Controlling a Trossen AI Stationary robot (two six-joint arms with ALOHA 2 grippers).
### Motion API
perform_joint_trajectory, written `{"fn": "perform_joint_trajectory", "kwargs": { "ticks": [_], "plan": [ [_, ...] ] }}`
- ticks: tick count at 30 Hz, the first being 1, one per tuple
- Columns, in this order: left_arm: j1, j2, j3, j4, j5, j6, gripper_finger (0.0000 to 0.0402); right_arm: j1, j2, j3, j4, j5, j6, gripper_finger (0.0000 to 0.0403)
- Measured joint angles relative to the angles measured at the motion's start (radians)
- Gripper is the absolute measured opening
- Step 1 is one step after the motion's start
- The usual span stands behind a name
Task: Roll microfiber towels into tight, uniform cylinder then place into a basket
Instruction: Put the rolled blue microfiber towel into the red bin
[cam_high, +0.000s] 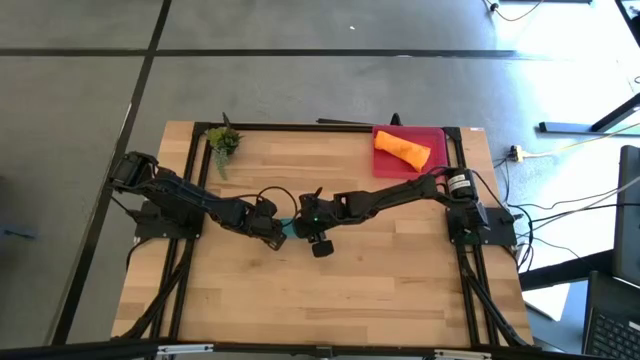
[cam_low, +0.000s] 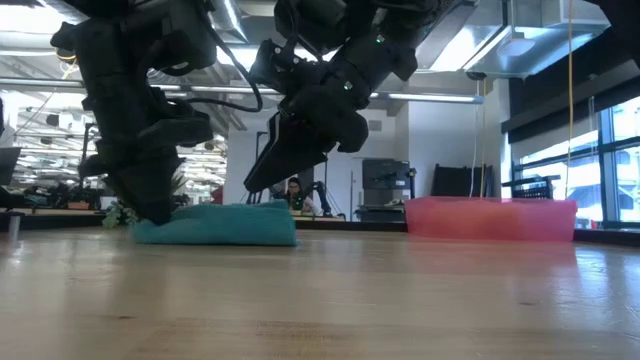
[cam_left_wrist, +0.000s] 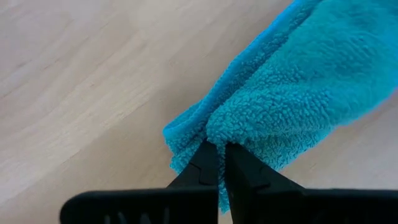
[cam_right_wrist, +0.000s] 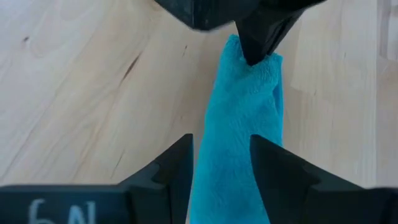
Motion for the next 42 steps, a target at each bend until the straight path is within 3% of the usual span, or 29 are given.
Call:
{"fn": "perform_joint_trajectory", "kwargs": {
  "ticks": [42],
  "plan": [
    [0.0, 0.002, 0.0, 0.046, -0.012, 0.0, 0.0, 0.0, -0.002, 0.0, 0.009, -0.003, 0.024, 0.0159]
  ]
}}
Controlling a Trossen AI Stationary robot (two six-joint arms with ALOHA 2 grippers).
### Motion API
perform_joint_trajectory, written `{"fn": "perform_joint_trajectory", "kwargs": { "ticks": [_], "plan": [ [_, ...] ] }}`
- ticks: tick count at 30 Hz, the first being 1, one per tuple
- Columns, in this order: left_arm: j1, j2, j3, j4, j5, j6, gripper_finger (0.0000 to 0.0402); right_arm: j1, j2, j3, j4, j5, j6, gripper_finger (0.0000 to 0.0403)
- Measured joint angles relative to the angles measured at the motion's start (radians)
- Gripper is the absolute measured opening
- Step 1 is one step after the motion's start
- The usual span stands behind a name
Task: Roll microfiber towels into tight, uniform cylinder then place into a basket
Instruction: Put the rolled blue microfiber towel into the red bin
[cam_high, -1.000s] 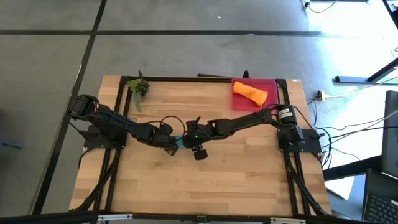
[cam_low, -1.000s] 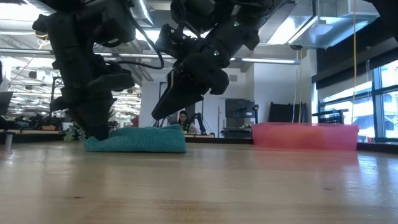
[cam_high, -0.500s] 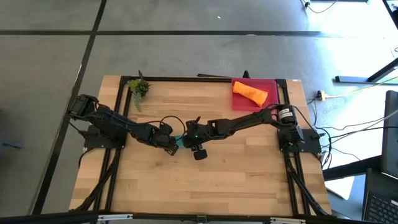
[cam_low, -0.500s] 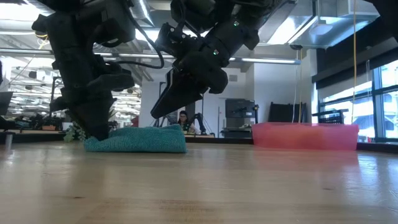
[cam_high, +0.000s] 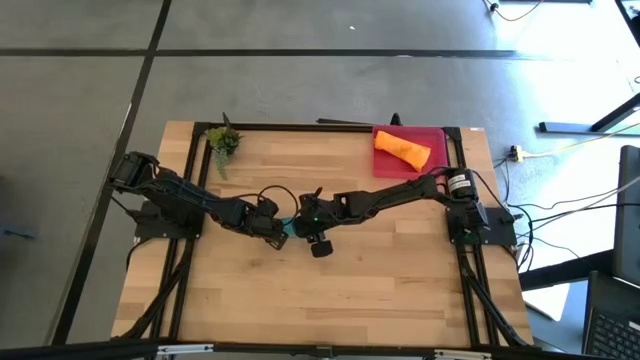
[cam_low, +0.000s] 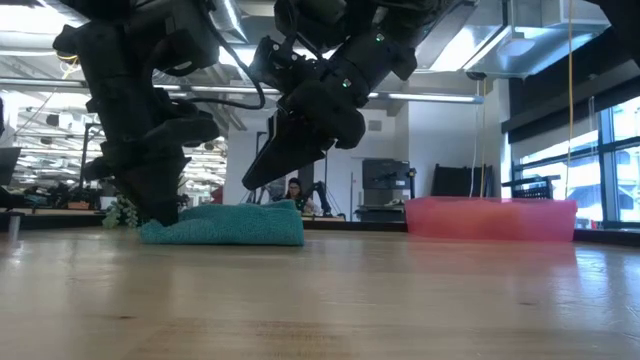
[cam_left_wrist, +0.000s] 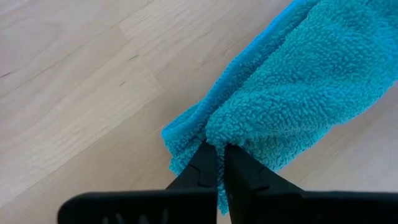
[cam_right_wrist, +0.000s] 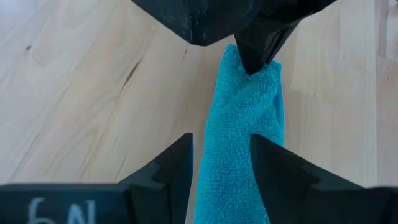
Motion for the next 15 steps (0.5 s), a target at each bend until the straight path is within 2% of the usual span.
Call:
{"fn": "perform_joint_trajectory", "kwargs": {
  "ticks": [9, 12, 15],
  "plan": [
    [0.0, 0.0, 0.0, 0.0, 0.001, 0.0, 0.0, -0.008, 0.0, 0.001, 0.0, -0.014, -0.003, 0.0165],
    [0.0, 0.0, 0.0, 0.001, 0.001, 0.0, 0.0, -0.008, 0.006, 0.002, -0.001, -0.014, -0.003, 0.0192],
    [0.0, 0.0, 0.0, 0.001, 0.001, 0.0, 0.0, -0.008, 0.01, 0.002, 0.001, -0.013, -0.003, 0.0236]
  ]
}}
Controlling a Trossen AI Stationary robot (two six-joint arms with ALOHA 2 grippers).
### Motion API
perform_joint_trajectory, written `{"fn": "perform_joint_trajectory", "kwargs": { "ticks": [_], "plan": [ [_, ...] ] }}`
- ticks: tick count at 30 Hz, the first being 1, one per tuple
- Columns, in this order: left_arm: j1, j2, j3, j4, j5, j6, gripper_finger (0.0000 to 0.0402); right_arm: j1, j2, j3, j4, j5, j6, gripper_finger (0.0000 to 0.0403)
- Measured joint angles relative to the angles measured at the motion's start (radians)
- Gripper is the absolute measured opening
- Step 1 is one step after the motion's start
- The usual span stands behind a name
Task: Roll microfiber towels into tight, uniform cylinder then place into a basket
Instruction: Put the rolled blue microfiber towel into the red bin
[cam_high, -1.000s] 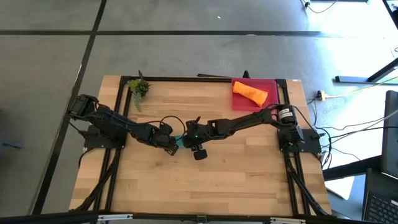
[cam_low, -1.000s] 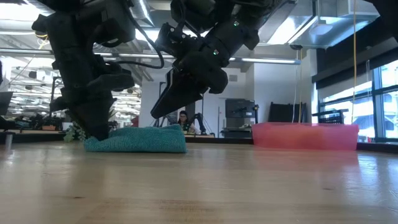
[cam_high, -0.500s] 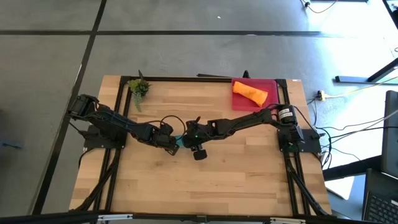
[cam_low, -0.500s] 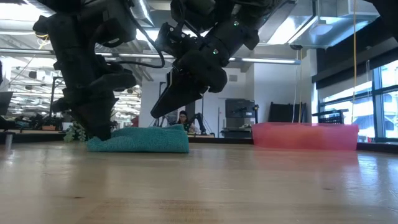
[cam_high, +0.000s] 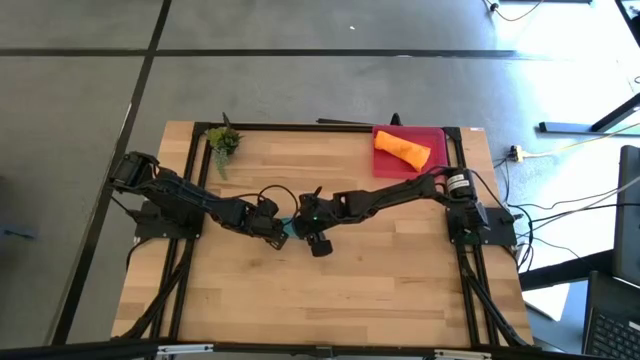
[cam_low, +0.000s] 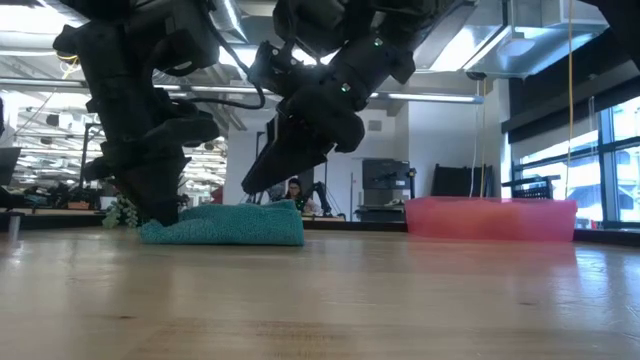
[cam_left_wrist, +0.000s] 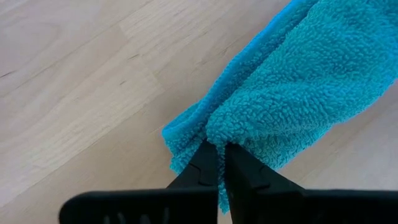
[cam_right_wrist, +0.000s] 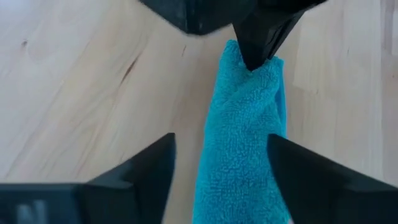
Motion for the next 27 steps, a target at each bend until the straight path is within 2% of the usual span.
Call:
{"fn": "perform_joint_trajectory", "kwargs": {
  "ticks": [6, 10, 17, 27],
  "plan": [
    [0.0, 0.0, 0.0, 0.0, 0.0, 0.0, 0.0, 0.0, 0.003, 0.0, -0.001, 0.03, -0.004, 0.0339],
    [0.0, 0.0, 0.0, 0.0, 0.0, 0.0, 0.0, -0.002, 0.003, 0.0, 0.008, 0.05, -0.018, 0.0391],
    [0.0, 0.0, 0.0, 0.0, 0.001, 0.0, 0.0, -0.013, 0.043, 0.0, 0.131, 0.027, -0.031, 0.0393],
    [0.0, 0.0, 0.0, 0.002, 0.0, 0.0, 0.0, -0.036, 0.125, -0.001, 0.197, 0.023, -0.03, 0.0399]
  ]
}}
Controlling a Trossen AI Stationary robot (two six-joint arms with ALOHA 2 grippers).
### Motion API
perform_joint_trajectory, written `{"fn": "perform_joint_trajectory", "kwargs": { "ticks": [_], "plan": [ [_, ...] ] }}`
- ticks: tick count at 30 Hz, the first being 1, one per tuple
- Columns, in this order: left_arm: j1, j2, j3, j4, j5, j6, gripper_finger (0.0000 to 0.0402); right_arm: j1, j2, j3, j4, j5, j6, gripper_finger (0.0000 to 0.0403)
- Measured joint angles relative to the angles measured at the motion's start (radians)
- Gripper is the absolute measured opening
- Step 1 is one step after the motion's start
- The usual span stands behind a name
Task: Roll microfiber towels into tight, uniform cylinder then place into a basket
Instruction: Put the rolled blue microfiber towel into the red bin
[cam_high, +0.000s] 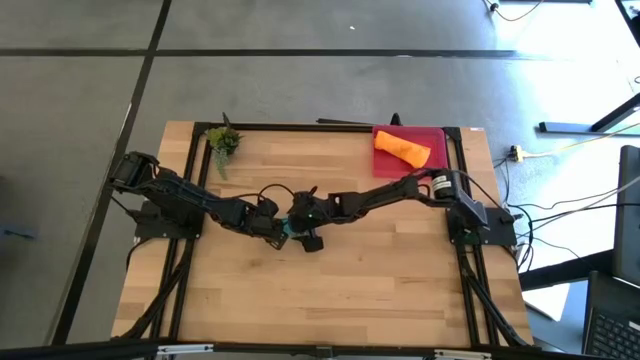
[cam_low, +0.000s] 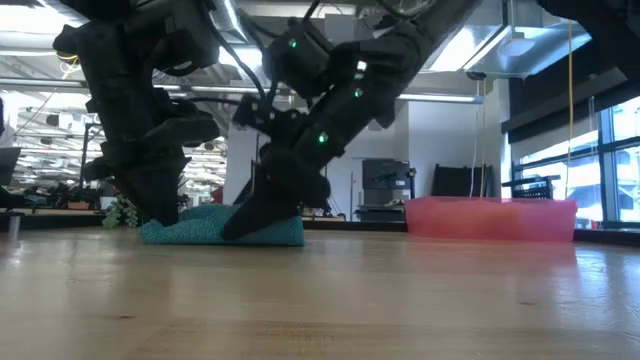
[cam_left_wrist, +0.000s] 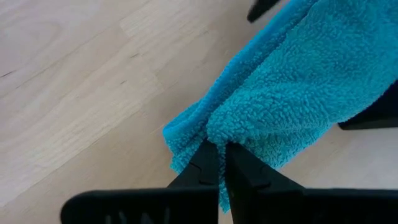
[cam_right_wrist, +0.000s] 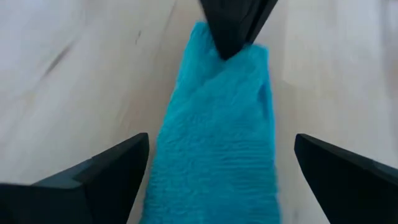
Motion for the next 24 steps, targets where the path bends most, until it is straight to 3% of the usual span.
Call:
{"fn": "perform_joint_trajectory", "kwargs": {
  "ticks": [10, 24],
  "plan": [
    [0.0, 0.0, 0.0, 0.0, 0.001, 0.0, 0.0, -0.041, 0.041, 0.001, 0.013, -0.114, 0.035, 0.0399],
    [0.0, 0.0, 0.0, 0.0, 0.001, 0.0, 0.0, -0.05, 0.042, 0.001, 0.012, -0.128, 0.046, 0.0399]
  ]
}}
